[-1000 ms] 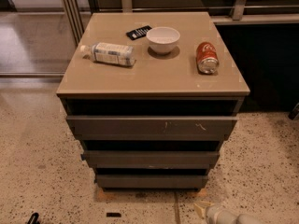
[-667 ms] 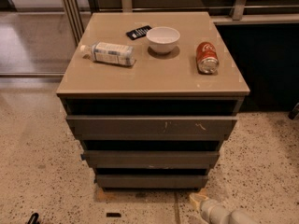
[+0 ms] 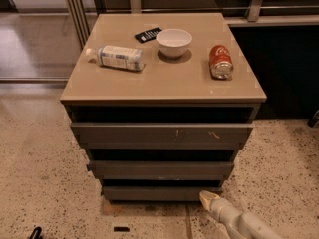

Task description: Open bottom drawer

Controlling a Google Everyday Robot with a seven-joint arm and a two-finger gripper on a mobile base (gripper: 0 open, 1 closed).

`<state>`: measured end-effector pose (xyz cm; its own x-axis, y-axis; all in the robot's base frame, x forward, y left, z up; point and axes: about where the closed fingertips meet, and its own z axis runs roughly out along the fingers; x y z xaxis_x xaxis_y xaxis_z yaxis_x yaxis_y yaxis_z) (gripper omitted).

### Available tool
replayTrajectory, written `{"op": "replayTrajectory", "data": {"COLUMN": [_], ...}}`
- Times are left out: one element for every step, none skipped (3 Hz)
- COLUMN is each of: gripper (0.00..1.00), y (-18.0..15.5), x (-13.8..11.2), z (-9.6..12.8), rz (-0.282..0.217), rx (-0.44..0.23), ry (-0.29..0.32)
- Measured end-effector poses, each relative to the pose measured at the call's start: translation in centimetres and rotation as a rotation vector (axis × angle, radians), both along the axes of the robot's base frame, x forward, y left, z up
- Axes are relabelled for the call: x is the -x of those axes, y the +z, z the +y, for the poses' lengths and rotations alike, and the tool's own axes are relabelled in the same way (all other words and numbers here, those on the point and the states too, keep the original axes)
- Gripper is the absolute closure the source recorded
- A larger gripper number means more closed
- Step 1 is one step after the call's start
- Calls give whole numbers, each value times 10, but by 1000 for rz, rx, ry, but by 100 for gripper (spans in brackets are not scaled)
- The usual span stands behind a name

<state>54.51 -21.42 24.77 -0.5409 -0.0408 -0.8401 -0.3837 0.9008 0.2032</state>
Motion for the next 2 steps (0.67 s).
{"op": "replayTrajectory", "data": {"gripper": [100,100], "y": [16,8], "x": [-52,-52], "z": [-11,-5], "rz": [-51,-37], "rx": [30,26], "ry": [-23,-10]}}
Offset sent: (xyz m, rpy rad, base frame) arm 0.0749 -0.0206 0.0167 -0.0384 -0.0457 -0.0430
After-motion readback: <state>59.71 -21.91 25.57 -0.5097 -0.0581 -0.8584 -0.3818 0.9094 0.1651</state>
